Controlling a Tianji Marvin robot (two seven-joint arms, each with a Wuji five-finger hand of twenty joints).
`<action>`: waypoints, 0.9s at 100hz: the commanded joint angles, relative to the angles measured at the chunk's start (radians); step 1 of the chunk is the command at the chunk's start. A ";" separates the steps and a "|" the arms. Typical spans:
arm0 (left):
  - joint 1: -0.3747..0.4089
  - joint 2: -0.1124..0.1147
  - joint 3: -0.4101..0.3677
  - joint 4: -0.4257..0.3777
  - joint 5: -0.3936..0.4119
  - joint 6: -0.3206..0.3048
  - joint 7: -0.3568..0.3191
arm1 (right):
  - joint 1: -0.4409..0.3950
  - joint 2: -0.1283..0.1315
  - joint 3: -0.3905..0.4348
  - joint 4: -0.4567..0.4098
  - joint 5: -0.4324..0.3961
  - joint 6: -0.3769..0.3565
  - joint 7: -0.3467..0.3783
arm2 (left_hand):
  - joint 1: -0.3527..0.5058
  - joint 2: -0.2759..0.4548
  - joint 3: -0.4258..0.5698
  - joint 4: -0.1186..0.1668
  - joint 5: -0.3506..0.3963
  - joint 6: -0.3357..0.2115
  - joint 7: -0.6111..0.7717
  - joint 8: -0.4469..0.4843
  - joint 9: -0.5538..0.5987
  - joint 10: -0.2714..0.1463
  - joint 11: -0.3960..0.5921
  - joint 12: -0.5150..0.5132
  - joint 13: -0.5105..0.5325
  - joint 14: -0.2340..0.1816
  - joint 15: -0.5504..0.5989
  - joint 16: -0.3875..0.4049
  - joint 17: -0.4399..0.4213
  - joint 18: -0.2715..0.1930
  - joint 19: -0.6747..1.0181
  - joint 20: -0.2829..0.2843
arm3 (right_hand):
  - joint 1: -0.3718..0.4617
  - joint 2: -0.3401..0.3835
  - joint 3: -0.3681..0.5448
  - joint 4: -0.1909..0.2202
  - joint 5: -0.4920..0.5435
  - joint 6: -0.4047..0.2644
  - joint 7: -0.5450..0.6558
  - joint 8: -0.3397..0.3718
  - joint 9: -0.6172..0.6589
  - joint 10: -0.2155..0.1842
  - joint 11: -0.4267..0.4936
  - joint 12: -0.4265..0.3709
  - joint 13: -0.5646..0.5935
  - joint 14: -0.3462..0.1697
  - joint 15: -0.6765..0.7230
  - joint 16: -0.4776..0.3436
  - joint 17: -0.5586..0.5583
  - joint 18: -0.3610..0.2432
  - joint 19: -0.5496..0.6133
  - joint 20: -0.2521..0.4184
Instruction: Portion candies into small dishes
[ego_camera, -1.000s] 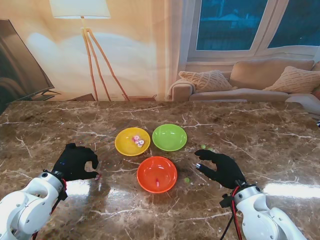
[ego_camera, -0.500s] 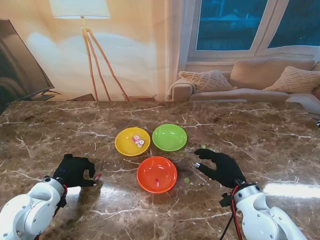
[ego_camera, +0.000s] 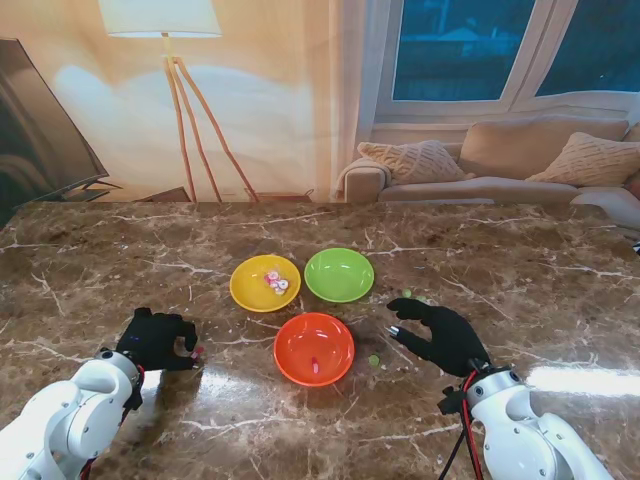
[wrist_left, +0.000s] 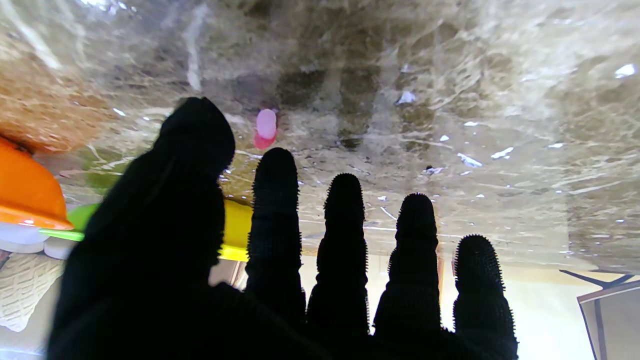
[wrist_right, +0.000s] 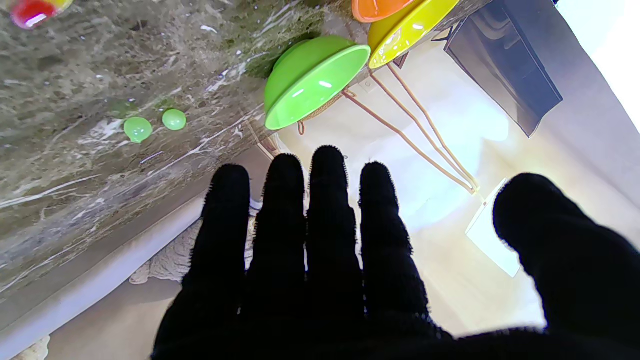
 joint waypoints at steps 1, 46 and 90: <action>-0.006 0.001 0.005 0.012 0.000 0.002 -0.009 | -0.009 -0.001 0.000 0.004 0.005 0.003 0.016 | 0.055 -0.032 0.016 -0.023 -0.018 -0.020 -0.003 0.026 -0.010 0.016 0.004 0.009 -0.008 0.005 -0.013 0.014 -0.013 0.020 -0.019 0.022 | 0.008 -0.009 0.018 0.003 0.026 -0.022 0.008 -0.003 0.013 0.001 0.010 0.009 0.031 0.021 0.004 0.015 -0.002 -0.004 0.021 0.023; -0.057 0.007 0.033 0.054 -0.006 0.002 -0.035 | -0.007 0.000 0.000 0.004 0.006 0.003 0.021 | 0.135 -0.030 0.140 -0.003 -0.017 -0.047 -0.045 -0.059 -0.009 0.006 0.009 0.002 -0.006 -0.001 -0.005 0.013 -0.011 0.017 -0.013 0.020 | 0.009 -0.009 0.019 0.003 0.028 -0.022 0.008 -0.003 0.017 0.001 0.011 0.010 0.033 0.024 0.005 0.016 -0.001 -0.003 0.023 0.023; -0.088 0.007 0.047 0.089 -0.053 -0.045 -0.038 | -0.009 0.001 0.001 0.003 0.005 0.004 0.023 | 0.159 -0.025 0.208 -0.019 0.038 -0.101 -0.133 -0.149 -0.013 -0.006 -0.002 -0.010 -0.010 -0.019 -0.010 0.007 -0.018 0.008 -0.025 0.012 | 0.010 -0.009 0.017 0.003 0.029 -0.021 0.008 -0.003 0.018 0.002 0.011 0.010 0.033 0.023 0.005 0.016 0.000 -0.001 0.024 0.023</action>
